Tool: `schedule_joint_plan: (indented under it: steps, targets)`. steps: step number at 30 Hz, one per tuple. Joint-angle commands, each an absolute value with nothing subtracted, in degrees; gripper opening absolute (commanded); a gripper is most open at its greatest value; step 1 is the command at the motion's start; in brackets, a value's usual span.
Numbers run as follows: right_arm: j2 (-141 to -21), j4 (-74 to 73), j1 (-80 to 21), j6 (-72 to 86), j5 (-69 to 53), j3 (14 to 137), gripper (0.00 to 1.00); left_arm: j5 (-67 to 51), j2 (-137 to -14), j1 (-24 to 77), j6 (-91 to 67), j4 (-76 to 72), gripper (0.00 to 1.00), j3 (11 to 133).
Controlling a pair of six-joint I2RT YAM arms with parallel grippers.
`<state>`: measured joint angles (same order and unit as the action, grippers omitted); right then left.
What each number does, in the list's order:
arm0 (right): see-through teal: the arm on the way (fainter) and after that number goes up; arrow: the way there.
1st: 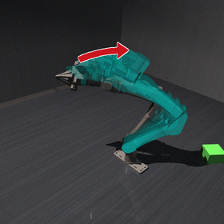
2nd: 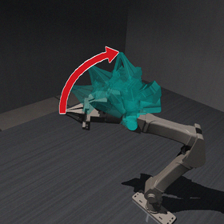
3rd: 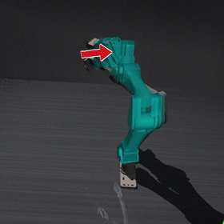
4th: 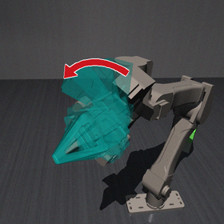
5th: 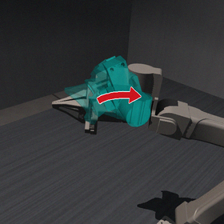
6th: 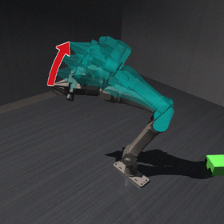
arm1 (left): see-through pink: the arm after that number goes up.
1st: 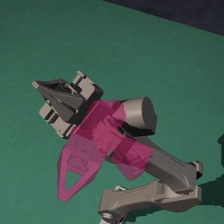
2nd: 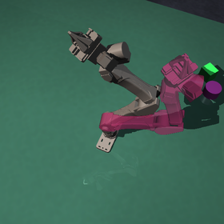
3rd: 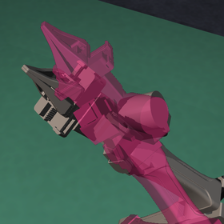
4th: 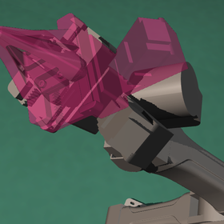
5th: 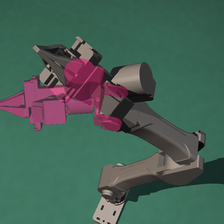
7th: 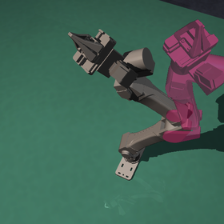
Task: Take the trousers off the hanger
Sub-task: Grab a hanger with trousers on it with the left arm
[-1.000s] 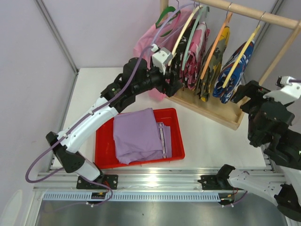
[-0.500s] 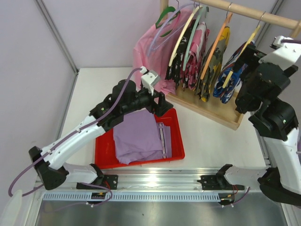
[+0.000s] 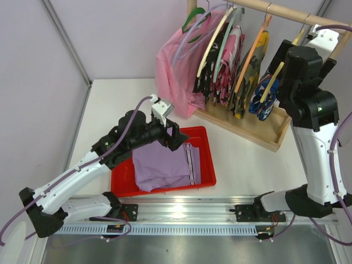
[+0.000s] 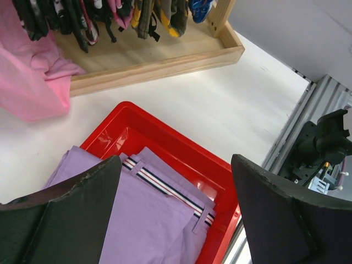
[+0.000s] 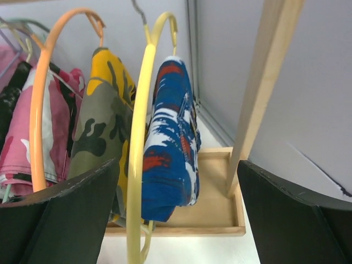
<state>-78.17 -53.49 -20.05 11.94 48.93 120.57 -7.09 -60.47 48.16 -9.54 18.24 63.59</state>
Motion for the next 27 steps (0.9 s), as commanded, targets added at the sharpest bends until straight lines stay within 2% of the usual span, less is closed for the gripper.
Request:
schedule_joint_plan:
  steps: [1,7,13,27]
  targets:
    - [-78.4,-53.1,-19.7,14.2,45.5,118.3,0.96,-5.3,-58.3,48.4,-9.4,18.7,0.87,62.7]
    - [-76.5,-46.9,-18.1,13.6,44.7,110.8,0.94,-4.5,-57.0,48.4,-10.0,19.5,0.87,60.8]
    - [-76.2,-41.8,-17.9,10.2,44.6,107.1,0.86,-4.7,-57.6,48.4,-10.5,19.5,0.88,61.5]
    - [-76.6,-37.2,-17.9,6.7,45.7,104.9,0.71,-4.7,-60.1,48.4,-11.9,18.8,0.87,63.5]
